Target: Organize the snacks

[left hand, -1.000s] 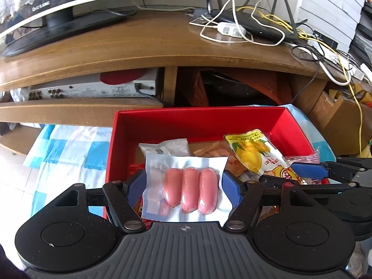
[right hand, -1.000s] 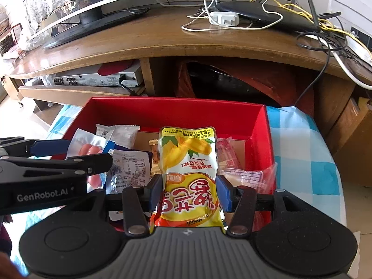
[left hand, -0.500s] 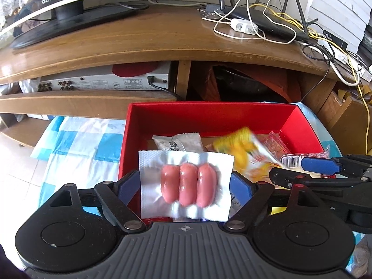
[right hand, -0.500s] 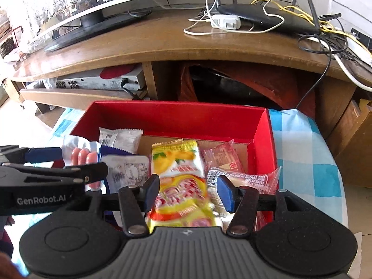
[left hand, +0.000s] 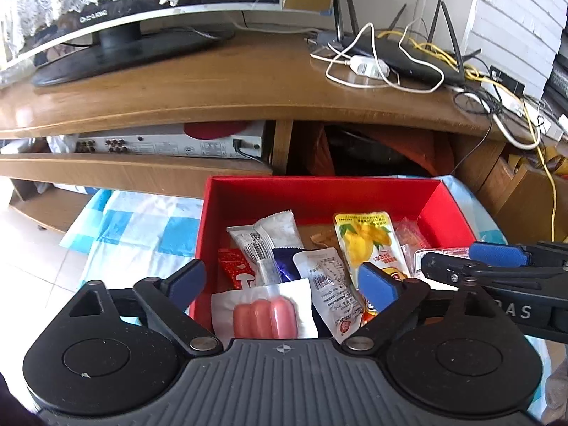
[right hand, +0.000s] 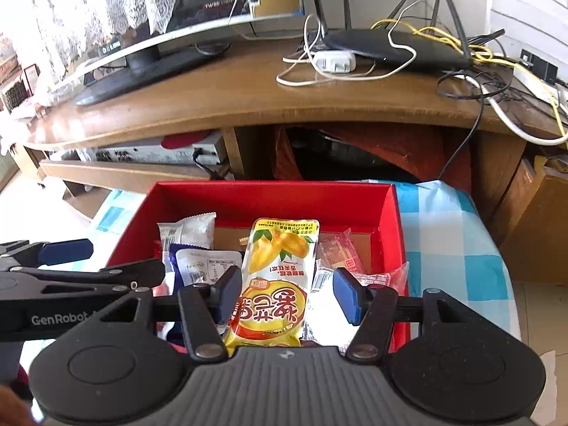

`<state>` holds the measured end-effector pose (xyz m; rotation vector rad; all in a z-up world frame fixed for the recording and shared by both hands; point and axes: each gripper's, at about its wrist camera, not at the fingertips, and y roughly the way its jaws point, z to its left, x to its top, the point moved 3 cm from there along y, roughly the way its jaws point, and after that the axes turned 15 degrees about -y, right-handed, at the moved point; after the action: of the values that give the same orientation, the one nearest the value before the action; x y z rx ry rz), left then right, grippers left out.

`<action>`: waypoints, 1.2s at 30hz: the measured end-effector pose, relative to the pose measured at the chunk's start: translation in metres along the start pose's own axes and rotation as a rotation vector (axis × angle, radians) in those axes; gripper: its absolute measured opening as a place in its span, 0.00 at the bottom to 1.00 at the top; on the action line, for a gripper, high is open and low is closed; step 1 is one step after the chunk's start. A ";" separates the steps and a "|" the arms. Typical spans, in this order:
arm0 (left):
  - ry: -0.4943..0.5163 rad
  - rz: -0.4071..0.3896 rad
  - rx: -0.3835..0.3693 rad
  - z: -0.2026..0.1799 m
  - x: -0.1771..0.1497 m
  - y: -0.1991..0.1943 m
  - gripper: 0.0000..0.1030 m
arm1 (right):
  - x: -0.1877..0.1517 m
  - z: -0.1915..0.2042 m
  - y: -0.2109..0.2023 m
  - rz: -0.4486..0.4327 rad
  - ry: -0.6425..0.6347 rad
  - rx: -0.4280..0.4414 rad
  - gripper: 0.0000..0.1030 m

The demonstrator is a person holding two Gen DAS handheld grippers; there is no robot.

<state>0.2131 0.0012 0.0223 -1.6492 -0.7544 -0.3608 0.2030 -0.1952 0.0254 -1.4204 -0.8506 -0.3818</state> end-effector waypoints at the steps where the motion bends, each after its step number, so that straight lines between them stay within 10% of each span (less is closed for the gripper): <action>1: -0.007 -0.004 -0.005 0.001 -0.001 -0.002 0.96 | -0.001 0.000 -0.004 -0.005 0.003 0.001 0.67; 36: -0.033 0.092 -0.097 0.018 -0.096 -0.060 1.00 | -0.108 0.016 -0.094 0.062 0.066 0.022 0.74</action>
<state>0.1001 -0.0046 0.0050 -1.7786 -0.6915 -0.3094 0.0615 -0.2214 0.0136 -1.4031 -0.7536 -0.3696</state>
